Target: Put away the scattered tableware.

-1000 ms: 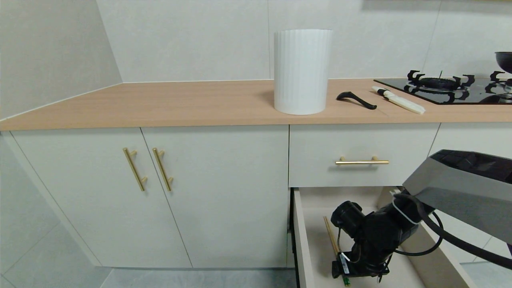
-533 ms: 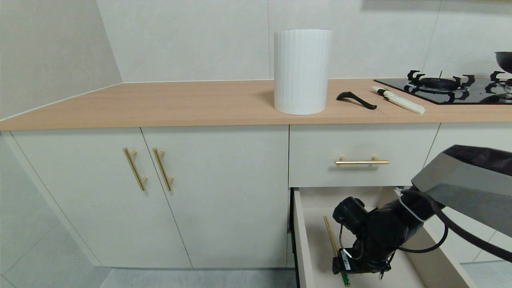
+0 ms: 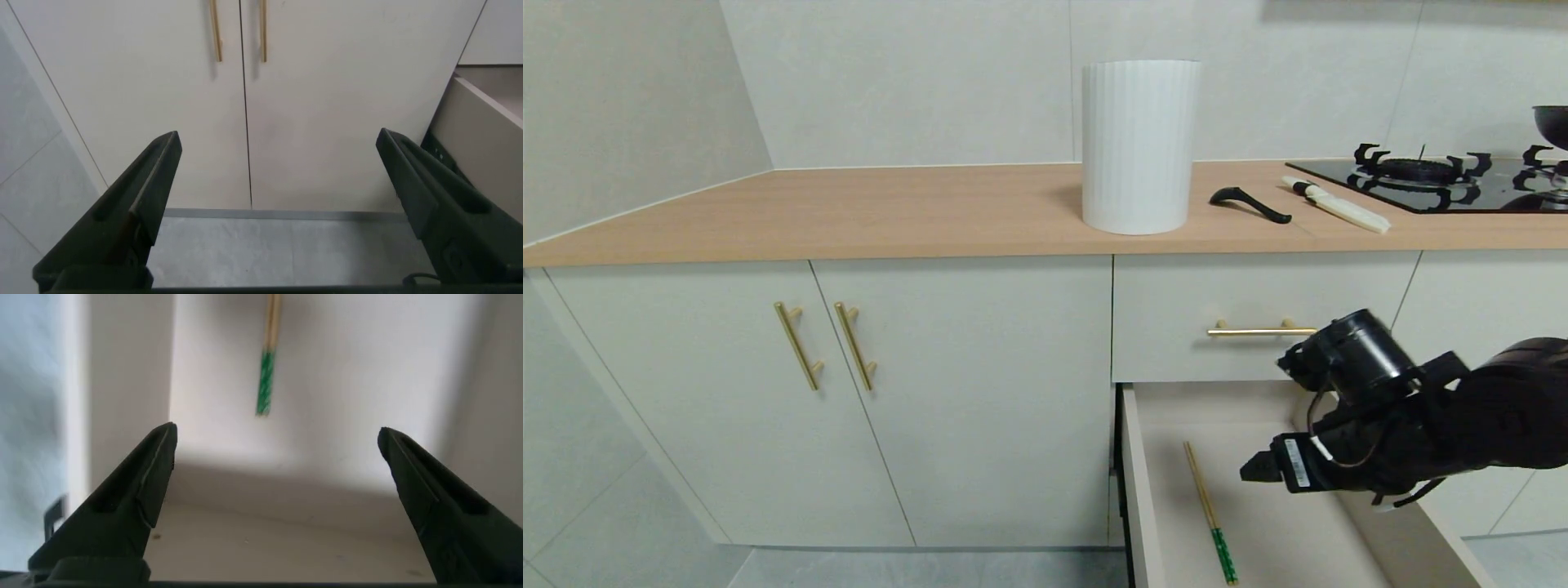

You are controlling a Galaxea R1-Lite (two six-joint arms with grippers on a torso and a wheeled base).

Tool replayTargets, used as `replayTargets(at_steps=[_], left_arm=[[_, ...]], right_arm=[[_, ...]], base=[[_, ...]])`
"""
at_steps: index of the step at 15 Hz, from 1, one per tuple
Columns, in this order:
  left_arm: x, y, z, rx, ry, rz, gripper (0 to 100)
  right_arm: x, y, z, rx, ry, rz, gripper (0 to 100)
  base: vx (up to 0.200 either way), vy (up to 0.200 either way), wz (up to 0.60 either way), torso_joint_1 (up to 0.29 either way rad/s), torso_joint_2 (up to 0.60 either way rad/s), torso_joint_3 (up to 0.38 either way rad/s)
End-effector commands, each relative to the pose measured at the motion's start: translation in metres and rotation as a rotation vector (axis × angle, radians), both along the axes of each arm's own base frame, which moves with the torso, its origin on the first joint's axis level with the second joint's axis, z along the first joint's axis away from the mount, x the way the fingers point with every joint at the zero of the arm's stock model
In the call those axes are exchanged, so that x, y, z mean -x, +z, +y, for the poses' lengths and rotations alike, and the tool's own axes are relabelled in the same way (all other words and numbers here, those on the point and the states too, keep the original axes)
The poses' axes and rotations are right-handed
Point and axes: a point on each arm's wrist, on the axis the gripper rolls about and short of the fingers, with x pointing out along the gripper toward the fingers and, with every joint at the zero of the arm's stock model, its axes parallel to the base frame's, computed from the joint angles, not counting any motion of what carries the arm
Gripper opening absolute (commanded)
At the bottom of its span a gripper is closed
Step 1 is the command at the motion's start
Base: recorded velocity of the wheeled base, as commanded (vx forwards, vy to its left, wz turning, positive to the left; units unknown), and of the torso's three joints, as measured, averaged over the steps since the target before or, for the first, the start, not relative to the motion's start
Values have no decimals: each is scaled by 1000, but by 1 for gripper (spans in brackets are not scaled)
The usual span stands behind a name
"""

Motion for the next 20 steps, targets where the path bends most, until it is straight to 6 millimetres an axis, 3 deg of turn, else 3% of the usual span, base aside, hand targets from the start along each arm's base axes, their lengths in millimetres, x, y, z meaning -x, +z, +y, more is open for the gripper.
replayTargets(at_steps=[1, 5, 11, 20], left_arm=[[0, 0, 0, 0, 1, 0, 100], [0, 0, 0, 0, 1, 0, 100], [0, 0, 0, 0, 0, 0, 100], [0, 0, 0, 0, 1, 0, 100]], right_arm=[[25, 52, -29, -47, -22, -187, 100], [37, 70, -35, -58, -10, -256, 100], [38, 70, -35, -57, -10, -260, 100], [39, 66, -36, -43, 3, -252, 100]], base=[[0, 0, 0, 0, 0, 0], [0, 0, 0, 0, 0, 0], [0, 0, 0, 2, -13, -5], [0, 0, 0, 112, -392, -280]])
